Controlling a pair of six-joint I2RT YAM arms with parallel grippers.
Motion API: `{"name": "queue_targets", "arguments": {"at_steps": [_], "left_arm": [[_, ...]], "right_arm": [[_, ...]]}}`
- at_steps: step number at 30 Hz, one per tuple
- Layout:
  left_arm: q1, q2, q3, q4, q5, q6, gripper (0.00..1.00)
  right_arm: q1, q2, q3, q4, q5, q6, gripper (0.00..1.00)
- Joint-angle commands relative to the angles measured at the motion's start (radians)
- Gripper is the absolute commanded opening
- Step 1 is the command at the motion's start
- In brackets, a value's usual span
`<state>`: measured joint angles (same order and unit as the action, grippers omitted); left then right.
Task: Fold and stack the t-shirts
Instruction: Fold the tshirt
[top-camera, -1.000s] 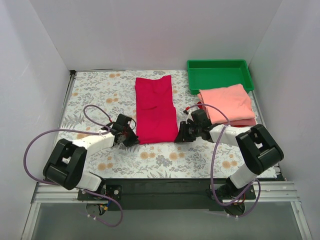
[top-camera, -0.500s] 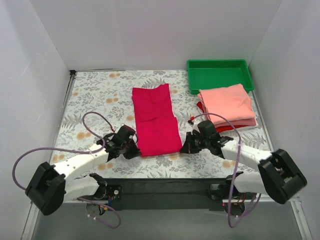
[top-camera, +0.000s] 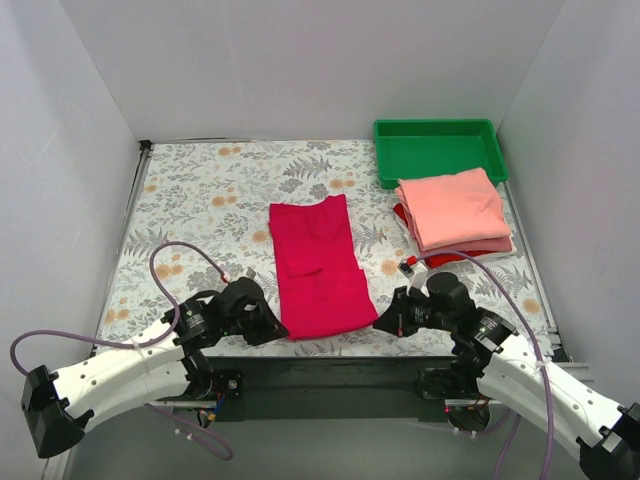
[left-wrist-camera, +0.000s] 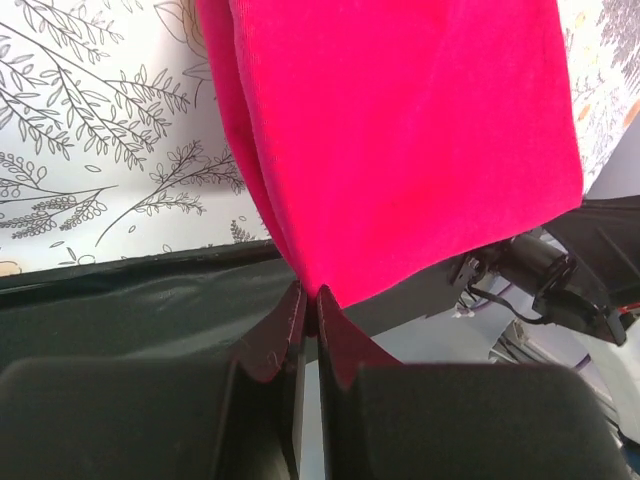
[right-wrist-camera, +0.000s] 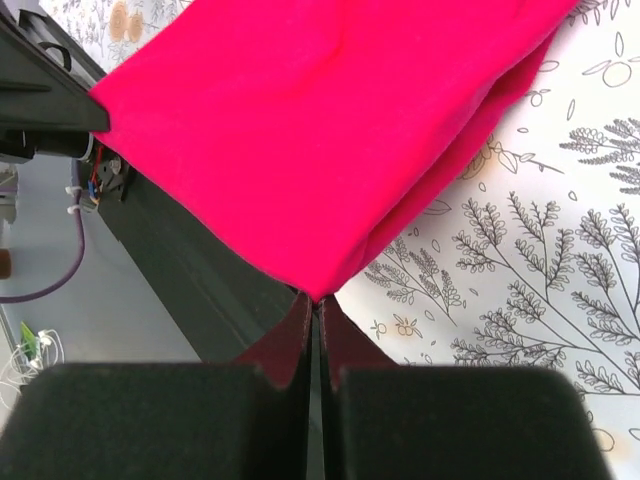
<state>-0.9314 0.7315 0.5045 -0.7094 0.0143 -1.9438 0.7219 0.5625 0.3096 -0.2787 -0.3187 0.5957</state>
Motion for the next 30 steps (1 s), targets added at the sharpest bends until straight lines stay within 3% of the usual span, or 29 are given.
{"name": "queue_targets", "arguments": {"at_steps": [1,7,16,24,30], "left_arm": [[-0.006,0.031,0.071,-0.053,-0.056,0.000,0.00],[-0.003,0.109,0.166,-0.067,-0.240,-0.020,0.00],[0.038,0.387,0.451,-0.142,-0.422,0.040,0.00],[0.230,0.454,0.562,-0.081,-0.369,0.143,0.00],[0.301,0.512,0.635,-0.032,-0.356,0.221,0.00]], "right_arm": [[0.005,0.013,0.060,-0.051,0.023,0.003,0.01],[0.002,0.148,0.224,-0.047,0.140,-0.065,0.01],[-0.022,0.404,0.508,-0.039,0.230,-0.148,0.01],[-0.113,0.560,0.692,-0.034,0.113,-0.214,0.01],[-0.177,0.663,0.787,-0.011,-0.005,-0.243,0.01]]}}
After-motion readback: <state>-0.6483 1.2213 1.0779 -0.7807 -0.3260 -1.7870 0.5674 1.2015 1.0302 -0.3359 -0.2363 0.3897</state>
